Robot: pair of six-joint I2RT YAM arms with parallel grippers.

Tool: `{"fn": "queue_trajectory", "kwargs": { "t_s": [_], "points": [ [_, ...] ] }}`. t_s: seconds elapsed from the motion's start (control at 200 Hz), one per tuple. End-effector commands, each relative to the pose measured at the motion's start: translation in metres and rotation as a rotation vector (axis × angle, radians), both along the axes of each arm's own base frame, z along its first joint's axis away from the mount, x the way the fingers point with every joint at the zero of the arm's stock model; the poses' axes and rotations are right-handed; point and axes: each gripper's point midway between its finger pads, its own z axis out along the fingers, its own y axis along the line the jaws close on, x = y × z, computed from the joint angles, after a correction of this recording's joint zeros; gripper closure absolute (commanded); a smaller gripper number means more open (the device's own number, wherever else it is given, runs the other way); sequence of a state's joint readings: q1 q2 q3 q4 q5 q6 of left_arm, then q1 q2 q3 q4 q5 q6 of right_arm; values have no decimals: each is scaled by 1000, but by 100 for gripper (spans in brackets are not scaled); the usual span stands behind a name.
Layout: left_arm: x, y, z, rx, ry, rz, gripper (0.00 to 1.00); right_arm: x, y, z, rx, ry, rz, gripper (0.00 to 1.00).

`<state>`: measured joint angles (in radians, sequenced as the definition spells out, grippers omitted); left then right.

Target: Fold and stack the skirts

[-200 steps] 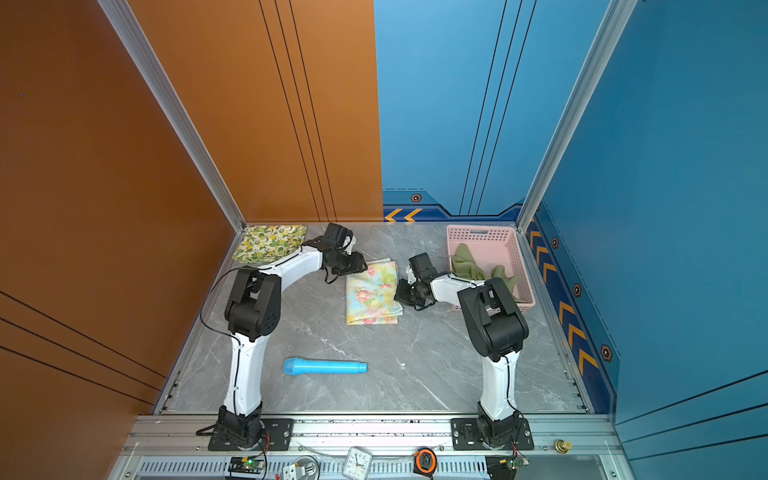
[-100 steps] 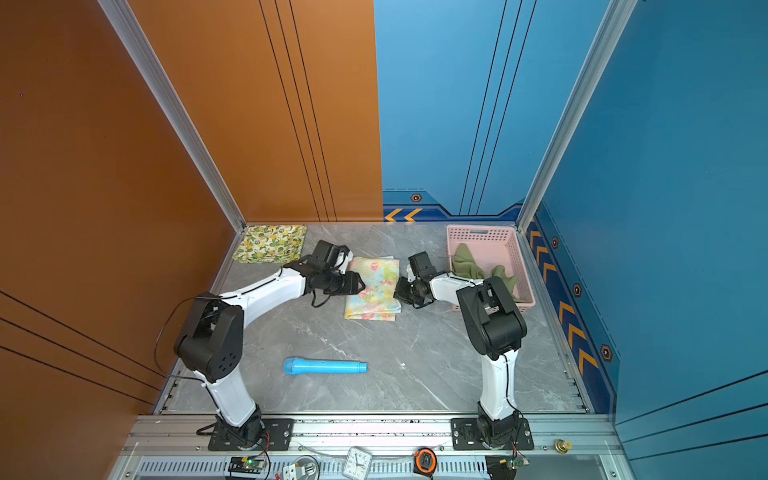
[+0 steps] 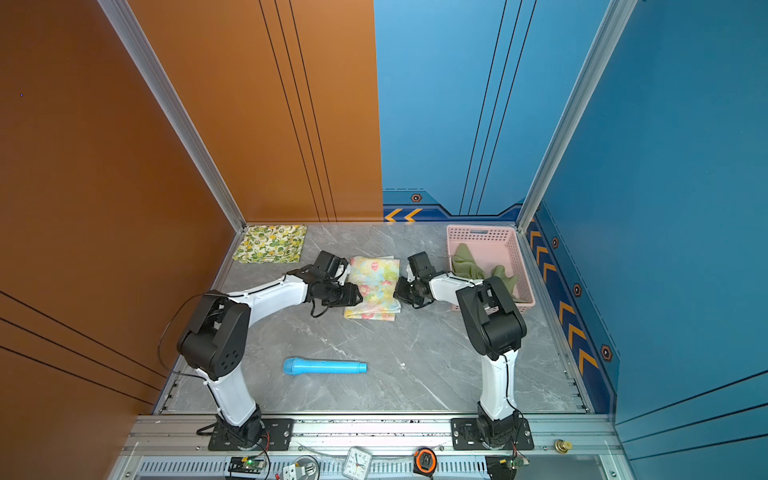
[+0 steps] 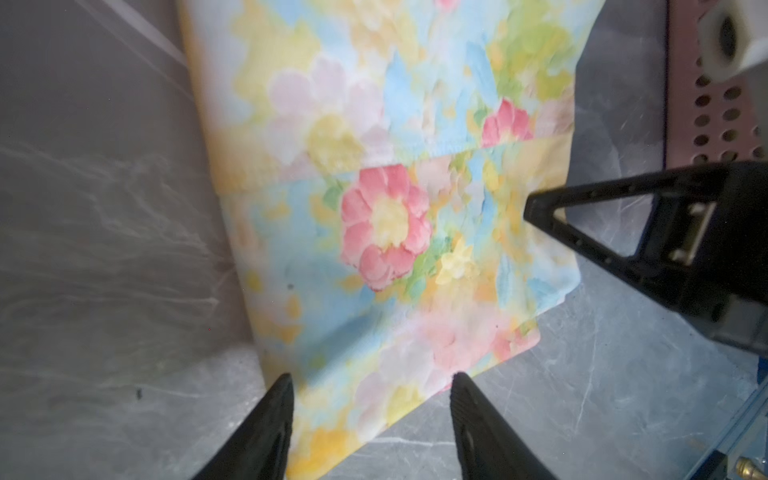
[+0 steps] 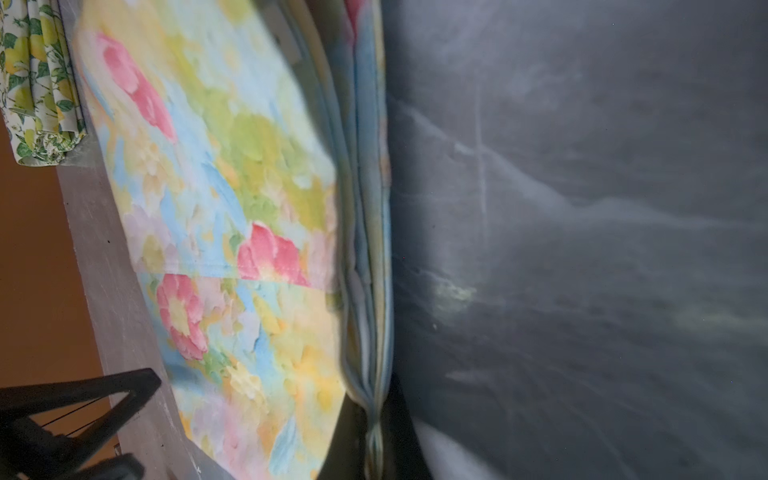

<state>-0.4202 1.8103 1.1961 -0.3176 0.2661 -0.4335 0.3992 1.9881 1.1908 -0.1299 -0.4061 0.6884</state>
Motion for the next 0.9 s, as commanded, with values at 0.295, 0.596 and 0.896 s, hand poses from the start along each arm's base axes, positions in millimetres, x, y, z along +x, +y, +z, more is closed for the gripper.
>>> {"fn": "queue_trajectory", "kwargs": {
  "t_s": [0.295, 0.596, 0.896],
  "points": [
    [90, 26, -5, -151, 20, 72, 21, -13, -11, -18, -82, 52, -4, 100],
    [101, 3, -32, -253, 54, 37, 27, -11, -5, -15, -79, 42, 9, 100],
    [91, -18, -58, -289, 108, 31, 34, -6, 1, -10, -70, 31, 8, 100]
  ]
}}
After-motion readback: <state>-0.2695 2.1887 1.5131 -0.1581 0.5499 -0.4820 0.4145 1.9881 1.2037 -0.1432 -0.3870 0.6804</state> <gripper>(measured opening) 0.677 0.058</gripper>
